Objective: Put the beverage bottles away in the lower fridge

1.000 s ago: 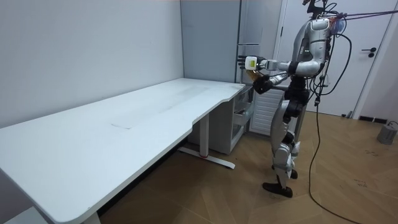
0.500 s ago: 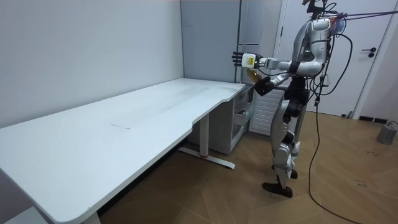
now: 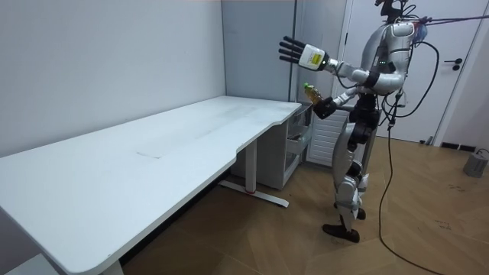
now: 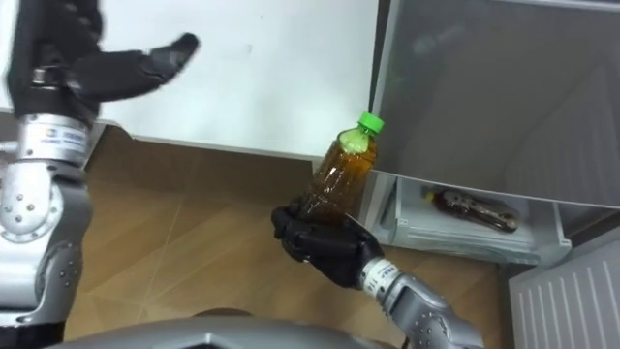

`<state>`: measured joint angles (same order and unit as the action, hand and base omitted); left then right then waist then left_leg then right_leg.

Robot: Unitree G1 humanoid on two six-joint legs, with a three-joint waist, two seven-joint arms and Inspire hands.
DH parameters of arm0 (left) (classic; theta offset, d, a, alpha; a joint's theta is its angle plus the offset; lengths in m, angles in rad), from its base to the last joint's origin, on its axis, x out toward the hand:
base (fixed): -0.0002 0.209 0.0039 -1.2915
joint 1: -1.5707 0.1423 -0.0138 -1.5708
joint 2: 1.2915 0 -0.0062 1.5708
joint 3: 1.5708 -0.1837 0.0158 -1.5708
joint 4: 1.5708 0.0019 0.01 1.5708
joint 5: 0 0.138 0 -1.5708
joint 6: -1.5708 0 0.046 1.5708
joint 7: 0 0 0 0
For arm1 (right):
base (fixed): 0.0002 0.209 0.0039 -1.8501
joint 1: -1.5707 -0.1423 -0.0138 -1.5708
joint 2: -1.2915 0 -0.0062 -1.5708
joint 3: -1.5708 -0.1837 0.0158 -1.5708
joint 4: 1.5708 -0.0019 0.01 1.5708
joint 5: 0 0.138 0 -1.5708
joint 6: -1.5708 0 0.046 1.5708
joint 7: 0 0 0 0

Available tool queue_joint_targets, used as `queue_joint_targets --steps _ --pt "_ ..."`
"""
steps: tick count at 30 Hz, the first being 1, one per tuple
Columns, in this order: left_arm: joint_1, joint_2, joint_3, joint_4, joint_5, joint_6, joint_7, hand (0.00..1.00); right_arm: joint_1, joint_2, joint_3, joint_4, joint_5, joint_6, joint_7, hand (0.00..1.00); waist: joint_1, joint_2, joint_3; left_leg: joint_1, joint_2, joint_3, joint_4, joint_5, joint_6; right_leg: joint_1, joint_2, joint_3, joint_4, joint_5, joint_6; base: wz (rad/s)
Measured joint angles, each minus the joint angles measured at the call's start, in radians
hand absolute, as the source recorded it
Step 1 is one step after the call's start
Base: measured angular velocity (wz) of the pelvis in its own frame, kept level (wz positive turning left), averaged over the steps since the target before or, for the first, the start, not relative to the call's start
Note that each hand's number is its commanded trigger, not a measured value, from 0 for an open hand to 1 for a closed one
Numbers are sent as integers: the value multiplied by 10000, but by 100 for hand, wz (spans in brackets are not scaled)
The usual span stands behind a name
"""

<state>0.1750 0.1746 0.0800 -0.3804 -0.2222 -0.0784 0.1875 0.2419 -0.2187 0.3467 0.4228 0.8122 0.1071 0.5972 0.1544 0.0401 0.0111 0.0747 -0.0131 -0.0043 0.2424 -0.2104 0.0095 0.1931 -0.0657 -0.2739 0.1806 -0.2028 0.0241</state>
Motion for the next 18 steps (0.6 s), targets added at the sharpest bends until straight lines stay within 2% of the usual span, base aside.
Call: queue_joint_targets --steps 4,7,11,15,18 --pt "390 5 410 363 110 -209 854 0 154 -15 -197 -61 15 0 -36 100 200 60 -22 105 -5 25 -89 51 -11 99 2 14 -75 1 -1 -2" --pt "443 1 572 1184 126 -196 1415 0 154 -71 -201 -61 16 2 -66 100 307 63 -19 183 11 8 -87 52 -19 138 19 -8 -109 1 -3 1" --pt "667 3 772 1724 198 -153 1996 0 154 -156 -201 -61 14 18 -71 100 478 14 -27 209 -7 19 -118 55 -22 137 3 8 -152 -2 -2 -1" --pt "902 26 799 2786 181 -139 2417 0 156 -133 -182 -67 11 32 -293 100 587 -86 -79 212 -31 23 -122 58 -20 131 5 22 -283 -4 -1 0" --pt "976 26 768 4044 115 -104 2439 0 158 -141 -171 -179 42 35 -429 100 695 -126 -94 250 -19 62 -198 61 -23 144 14 34 -305 -4 -1 -1"
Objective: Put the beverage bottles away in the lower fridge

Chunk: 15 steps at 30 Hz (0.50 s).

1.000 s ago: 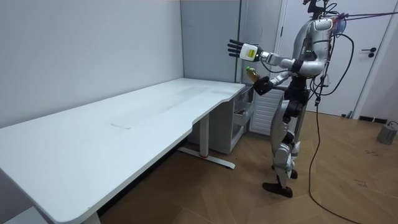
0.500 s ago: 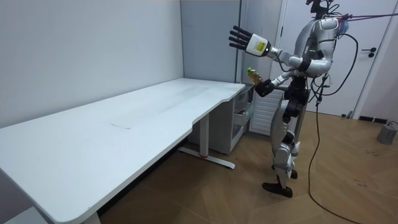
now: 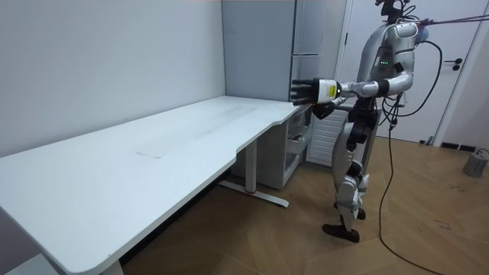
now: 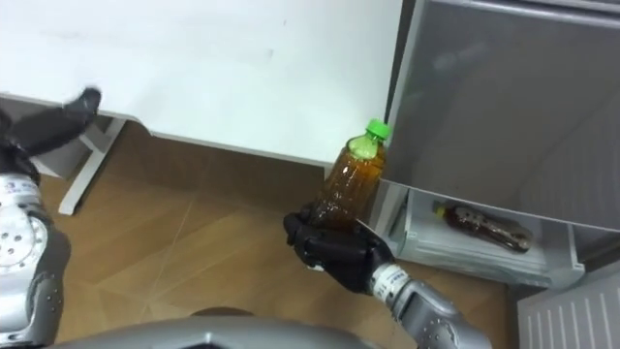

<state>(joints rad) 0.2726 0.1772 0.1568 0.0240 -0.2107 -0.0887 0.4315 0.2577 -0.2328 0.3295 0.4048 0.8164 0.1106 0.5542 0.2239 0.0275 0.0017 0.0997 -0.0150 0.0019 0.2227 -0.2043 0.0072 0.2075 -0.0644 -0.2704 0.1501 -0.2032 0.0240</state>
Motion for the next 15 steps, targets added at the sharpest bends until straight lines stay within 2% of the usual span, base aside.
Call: queue_joint_targets --steps 6,8,9,10,13,15 --pt "403 -9 -581 2526 -1417 216 157 0 -20 51 -8 -185 666 0 -500 100 47 3 15 59 19 61 -90 -5 -3 53 5 29 3 2 0 -2" --pt "547 -7 -831 3370 -1698 265 69 0 -21 60 22 -185 671 1 -707 100 52 38 69 154 37 169 -194 -5 -4 43 18 148 2 1 1 -14" --pt "608 -10 -979 3852 -1864 398 -31 0 -32 86 28 -185 691 3 -801 100 25 -20 64 130 37 164 -207 -8 -4 7 21 154 5 1 1 -4" --pt "652 -12 -1179 4226 -2118 524 -116 0 -39 99 43 -186 790 7 -874 100 23 -25 99 67 37 153 -249 -11 -5 -27 24 179 5 1 1 0" --pt "704 -17 -1678 4975 -3044 810 -181 0 -111 -19 217 -274 944 164 -988 100 -14 -129 77 -74 39 189 -196 -11 -3 -147 21 200 49 2 -1 0" --pt "687 -15 -1864 5577 -3409 881 -338 0 -227 -105 457 -271 1106 235 -1023 100 -20 -149 82 -32 38 222 -207 -9 -1 -118 18 231 51 4 -2 -5"
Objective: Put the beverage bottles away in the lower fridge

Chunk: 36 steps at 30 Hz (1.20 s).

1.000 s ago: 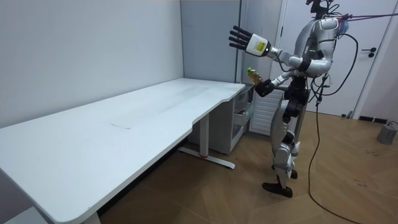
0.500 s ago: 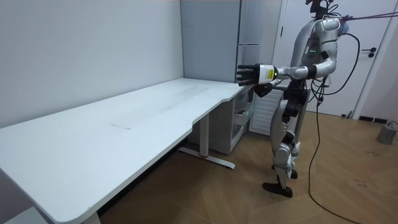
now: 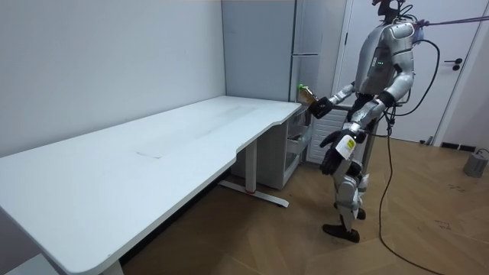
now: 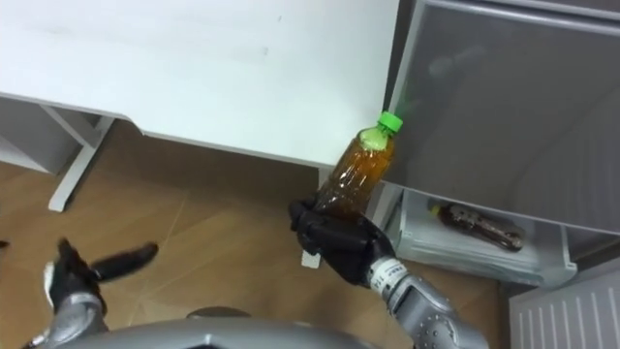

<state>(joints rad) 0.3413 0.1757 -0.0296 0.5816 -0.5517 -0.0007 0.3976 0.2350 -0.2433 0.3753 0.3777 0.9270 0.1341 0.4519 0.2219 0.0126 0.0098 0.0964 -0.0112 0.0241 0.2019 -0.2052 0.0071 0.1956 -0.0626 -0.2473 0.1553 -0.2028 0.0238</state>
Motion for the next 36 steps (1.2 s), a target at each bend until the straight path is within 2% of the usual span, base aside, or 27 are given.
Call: queue_joint_targets --steps 2,4,7,11,14,16,22,28,31,36 --pt "-47 6 -149 719 -68 15 -214 0 -5 -45 83 4 152 0 -14 100 -20 -11 7 15 2 5 -6 0 0 32 0 -6 -2 0 1 0" --pt "-16 2 -180 1563 -68 208 -523 0 -5 23 76 4 160 17 -43 100 -215 -14 11 -37 -3 -50 39 -8 6 43 1 -69 -6 1 2 9" --pt "82 -26 -186 2091 -64 482 -831 0 0 16 12 3 568 219 -52 100 -261 13 14 -117 -3 -41 39 -5 6 -61 -1 -38 19 1 1 0" --pt "110 -34 -255 2902 17 591 -1359 0 2 30 15 1 571 314 -51 100 -269 52 -7 -118 -4 -19 37 -4 7 -67 0 -22 17 1 1 0" --pt "53 -33 -251 3889 623 775 -1767 0 8 57 -19 10 555 426 -49 100 -416 70 -8 -103 2 1 32 -4 7 -55 3 -22 9 2 1 0" --pt "52 -33 -254 4346 1061 1129 -2068 0 6 65 -30 16 553 456 -49 100 -536 78 -4 -107 1 3 32 -6 8 -54 1 -25 8 2 2 0" --pt "30 -119 -237 4889 1436 1617 -2573 0 6 4 -178 106 515 634 -52 100 -628 71 -6 -106 0 8 50 -6 9 -42 -4 -5 16 4 4 0" --pt "14 -131 -208 4977 1525 1976 -2920 0 25 38 -513 268 537 908 -194 100 -994 112 -18 -105 -1 16 54 -6 10 -47 -3 17 17 4 5 0" --pt "25 -135 -200 4978 1525 2133 -3130 0 60 85 -729 288 584 1068 -372 100 -1128 153 -36 -96 0 17 54 -5 10 -45 -2 10 18 4 5 0" --pt "31 -136 -209 4980 1542 2214 -3309 0 93 52 -931 422 588 1093 -689 100 -1300 208 -76 -61 0 27 48 -2 10 -29 -4 20 39 4 5 0"
